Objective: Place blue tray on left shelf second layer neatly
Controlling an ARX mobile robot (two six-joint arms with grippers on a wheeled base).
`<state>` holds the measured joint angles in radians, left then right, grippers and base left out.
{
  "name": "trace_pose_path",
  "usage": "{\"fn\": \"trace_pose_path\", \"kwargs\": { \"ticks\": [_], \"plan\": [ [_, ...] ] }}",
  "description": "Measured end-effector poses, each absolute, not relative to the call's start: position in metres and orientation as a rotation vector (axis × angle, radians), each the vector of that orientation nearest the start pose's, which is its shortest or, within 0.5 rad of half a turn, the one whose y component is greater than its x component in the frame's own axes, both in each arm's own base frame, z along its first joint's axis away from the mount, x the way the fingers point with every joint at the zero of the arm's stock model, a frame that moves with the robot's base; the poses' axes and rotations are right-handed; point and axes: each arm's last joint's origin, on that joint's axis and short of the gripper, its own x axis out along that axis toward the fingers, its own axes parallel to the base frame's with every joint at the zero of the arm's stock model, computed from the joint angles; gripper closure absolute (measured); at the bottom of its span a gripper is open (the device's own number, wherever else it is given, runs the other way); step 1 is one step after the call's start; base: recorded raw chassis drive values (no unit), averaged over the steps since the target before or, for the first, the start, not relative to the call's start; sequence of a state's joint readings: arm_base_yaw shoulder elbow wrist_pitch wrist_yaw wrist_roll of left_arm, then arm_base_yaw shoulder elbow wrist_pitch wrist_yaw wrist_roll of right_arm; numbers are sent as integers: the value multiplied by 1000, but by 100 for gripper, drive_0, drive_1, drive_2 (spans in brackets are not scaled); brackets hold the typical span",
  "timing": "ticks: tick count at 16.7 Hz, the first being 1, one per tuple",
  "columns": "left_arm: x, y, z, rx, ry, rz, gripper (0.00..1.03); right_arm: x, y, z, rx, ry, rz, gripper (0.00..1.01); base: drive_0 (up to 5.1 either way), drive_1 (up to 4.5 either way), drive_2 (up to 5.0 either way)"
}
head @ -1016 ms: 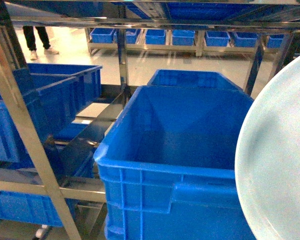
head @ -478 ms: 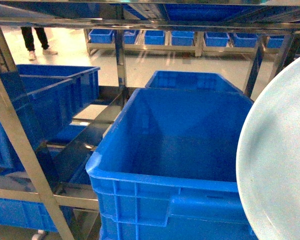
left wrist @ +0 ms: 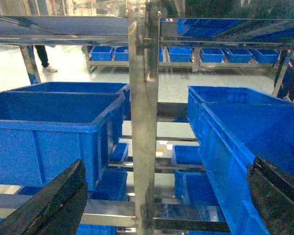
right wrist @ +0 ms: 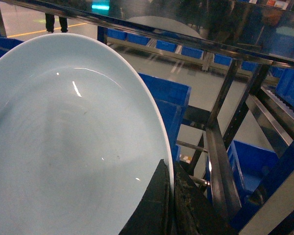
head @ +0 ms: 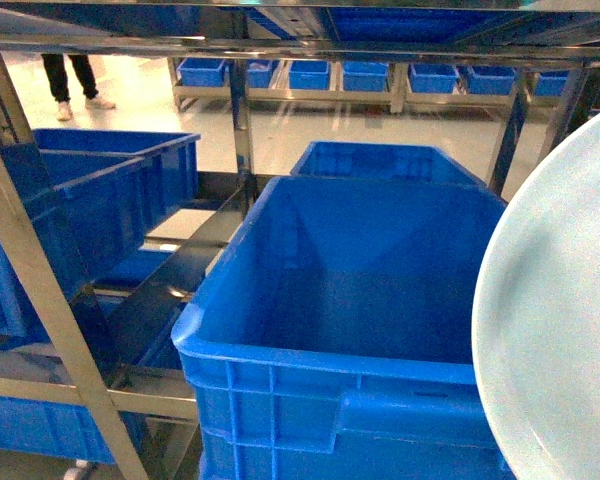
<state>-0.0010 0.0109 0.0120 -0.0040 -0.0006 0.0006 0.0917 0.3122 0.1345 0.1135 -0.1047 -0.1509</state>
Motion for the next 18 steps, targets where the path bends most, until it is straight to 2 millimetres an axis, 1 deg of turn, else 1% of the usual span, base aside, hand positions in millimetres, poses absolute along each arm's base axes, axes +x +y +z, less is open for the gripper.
{"fn": "trace_pose_path", "kwargs": {
  "ticks": [15,18],
  "plan": [
    [98,0,166,1,3,0,5,116,14,194,-150,49,201,99,0,0,0],
    [98,0,166,1,3,0,5,117,15,194,-148,55,229,99,0,0,0]
  ]
}}
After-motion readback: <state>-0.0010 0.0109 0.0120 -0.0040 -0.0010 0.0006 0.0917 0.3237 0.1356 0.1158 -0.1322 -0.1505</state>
